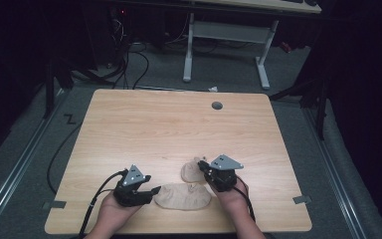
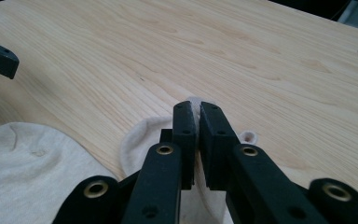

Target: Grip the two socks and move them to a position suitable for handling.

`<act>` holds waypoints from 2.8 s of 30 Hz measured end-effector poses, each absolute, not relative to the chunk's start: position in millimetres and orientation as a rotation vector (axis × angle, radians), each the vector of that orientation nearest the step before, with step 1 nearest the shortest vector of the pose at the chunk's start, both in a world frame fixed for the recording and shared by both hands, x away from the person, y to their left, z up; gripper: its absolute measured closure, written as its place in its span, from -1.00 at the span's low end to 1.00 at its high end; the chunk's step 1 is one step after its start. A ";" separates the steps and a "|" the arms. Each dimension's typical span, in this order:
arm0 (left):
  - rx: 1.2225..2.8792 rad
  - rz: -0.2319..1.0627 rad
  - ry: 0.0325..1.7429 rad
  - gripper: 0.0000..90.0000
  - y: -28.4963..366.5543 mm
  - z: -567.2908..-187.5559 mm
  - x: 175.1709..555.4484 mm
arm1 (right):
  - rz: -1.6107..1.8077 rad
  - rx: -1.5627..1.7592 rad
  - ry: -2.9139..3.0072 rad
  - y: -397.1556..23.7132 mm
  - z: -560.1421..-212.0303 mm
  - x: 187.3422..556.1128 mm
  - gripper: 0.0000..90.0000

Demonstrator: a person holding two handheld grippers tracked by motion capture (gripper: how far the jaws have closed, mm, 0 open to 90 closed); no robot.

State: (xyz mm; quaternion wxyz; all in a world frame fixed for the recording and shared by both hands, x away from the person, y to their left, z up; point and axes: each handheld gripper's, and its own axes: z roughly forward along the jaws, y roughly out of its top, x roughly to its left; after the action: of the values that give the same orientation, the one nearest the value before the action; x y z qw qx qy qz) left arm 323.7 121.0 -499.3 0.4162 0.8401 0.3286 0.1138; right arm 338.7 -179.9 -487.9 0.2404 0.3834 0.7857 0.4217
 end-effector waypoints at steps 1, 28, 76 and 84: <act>2.105 0.283 0.825 0.00 120.7 -499.1 324.3 | 1.157 1.057 2.140 -182.2 -487.8 338.3 0.89; 2.095 0.270 0.838 0.01 117.6 -497.9 332.1 | 1.001 1.286 2.073 -249.8 -499.9 340.1 0.62; 2.047 0.276 0.939 0.11 125.6 -507.0 353.0 | 0.988 1.186 2.237 -197.8 -502.9 358.8 0.76; 2.045 0.263 0.942 0.11 114.0 -511.4 369.5 | 0.988 1.268 2.174 -219.6 -508.2 369.8 0.60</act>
State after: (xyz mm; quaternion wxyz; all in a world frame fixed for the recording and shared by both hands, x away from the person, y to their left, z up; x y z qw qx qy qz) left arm 369.5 114.0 -511.4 0.4235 0.8173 0.3763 0.1051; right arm 369.8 -219.6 -508.2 0.2172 0.4577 0.7849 0.3567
